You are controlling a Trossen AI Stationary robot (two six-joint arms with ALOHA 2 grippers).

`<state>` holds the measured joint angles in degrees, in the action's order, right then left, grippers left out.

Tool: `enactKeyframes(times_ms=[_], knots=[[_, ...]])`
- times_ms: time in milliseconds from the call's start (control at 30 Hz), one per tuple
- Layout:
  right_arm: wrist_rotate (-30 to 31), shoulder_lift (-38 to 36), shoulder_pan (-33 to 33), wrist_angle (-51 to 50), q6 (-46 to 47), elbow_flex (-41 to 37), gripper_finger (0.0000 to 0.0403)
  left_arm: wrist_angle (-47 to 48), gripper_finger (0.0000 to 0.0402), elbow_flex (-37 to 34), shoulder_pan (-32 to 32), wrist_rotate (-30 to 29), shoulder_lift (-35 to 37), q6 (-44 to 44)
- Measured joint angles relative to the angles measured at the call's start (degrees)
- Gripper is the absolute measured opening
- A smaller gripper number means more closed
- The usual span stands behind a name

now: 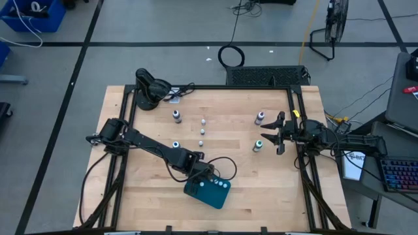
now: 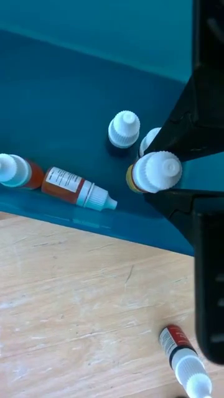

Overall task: Pick & Place food coloring
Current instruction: Put the small yellow coloring bottle into the blue bin

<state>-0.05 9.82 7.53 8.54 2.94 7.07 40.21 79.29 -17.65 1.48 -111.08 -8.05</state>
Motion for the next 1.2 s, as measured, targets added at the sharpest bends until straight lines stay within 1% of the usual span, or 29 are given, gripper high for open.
enactKeyframes(times_ms=[933,1200], knots=[[0.01,0.00,0.00,-0.02,0.00,0.00,0.0160,-0.46,0.0058,-0.02,-0.01,-0.01,-2.11,0.37],[0.00,0.00,-0.01,-0.02,0.00,0.00,0.0160,-0.52,0.0058,0.02,0.00,0.46,-4.16,0.35]])
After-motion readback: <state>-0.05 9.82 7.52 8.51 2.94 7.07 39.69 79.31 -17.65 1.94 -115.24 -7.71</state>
